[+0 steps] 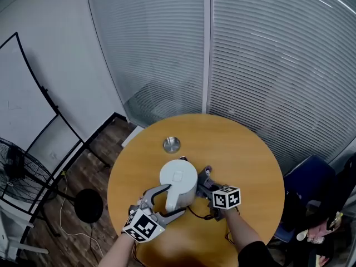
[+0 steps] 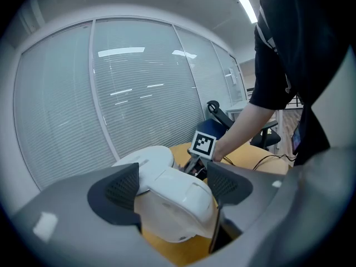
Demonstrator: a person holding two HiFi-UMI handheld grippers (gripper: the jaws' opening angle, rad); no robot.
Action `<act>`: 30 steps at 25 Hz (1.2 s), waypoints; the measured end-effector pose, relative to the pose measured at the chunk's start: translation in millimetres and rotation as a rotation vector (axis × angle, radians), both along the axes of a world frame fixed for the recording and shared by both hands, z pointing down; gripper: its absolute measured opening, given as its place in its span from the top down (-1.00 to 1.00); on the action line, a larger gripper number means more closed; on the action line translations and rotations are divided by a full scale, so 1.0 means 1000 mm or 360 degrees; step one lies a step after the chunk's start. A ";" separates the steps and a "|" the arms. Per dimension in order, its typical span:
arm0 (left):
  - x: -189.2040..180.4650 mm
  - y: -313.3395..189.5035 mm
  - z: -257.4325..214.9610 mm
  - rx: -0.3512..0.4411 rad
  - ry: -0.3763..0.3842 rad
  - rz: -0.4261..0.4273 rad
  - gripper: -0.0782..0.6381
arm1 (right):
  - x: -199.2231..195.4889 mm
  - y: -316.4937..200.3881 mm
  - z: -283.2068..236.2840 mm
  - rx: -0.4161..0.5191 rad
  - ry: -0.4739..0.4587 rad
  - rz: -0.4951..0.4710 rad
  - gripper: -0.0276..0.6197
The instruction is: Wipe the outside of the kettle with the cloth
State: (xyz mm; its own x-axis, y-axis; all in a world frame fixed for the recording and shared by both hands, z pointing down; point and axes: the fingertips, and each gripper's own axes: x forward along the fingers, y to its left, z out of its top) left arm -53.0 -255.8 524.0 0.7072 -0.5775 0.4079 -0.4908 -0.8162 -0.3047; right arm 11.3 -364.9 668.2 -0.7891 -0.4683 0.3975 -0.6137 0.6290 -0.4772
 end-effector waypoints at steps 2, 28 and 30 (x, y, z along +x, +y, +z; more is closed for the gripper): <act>0.000 0.000 0.000 0.0000 -0.0001 -0.0006 -0.26 | 0.001 0.005 0.020 -0.0075 0.0048 0.0019 0.79; -0.067 0.037 -0.042 0.0166 0.0513 -0.0330 -0.14 | 0.043 0.150 -0.141 0.0291 -0.0115 0.0722 0.79; -0.081 0.049 -0.043 0.0166 0.0566 -0.0372 0.10 | 0.040 0.170 -0.147 0.0306 -0.0134 0.0760 0.79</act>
